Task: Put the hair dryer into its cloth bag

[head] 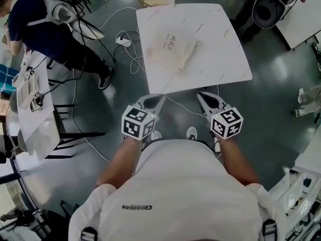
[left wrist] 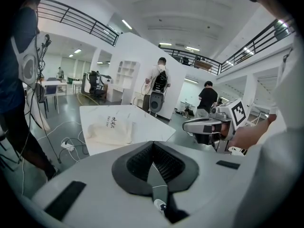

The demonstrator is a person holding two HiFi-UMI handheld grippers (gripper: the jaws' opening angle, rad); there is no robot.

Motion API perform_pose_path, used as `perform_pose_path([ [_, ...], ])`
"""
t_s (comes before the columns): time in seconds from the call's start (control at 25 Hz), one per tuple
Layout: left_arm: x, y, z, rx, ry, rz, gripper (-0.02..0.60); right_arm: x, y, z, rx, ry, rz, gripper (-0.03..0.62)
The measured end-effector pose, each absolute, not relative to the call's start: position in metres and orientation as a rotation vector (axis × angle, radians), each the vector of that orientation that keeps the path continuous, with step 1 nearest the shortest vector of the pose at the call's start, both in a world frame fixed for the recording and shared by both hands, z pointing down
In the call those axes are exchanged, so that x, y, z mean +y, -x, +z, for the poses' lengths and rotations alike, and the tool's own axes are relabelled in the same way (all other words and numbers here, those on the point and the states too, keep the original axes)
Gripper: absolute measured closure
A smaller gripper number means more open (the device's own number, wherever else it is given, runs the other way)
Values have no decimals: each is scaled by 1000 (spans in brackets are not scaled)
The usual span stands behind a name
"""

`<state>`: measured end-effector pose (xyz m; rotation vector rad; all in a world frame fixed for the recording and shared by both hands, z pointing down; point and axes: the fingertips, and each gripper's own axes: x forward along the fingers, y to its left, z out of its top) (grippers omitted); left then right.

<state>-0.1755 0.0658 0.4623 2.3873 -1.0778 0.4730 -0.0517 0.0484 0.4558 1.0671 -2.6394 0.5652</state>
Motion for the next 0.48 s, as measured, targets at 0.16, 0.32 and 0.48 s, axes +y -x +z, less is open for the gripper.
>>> perform_pose_path([
  [0.16, 65, 172, 464, -1074, -2391, 479, 554, 48, 50, 458, -2639, -1068, 570, 572],
  [0.32, 64, 170, 461, -1077, -2391, 478, 554, 48, 50, 455, -2640, -1061, 558, 572],
  [0.48, 62, 169, 462, -1080, -2391, 473, 554, 46, 51, 459, -2636, -1040, 554, 572],
])
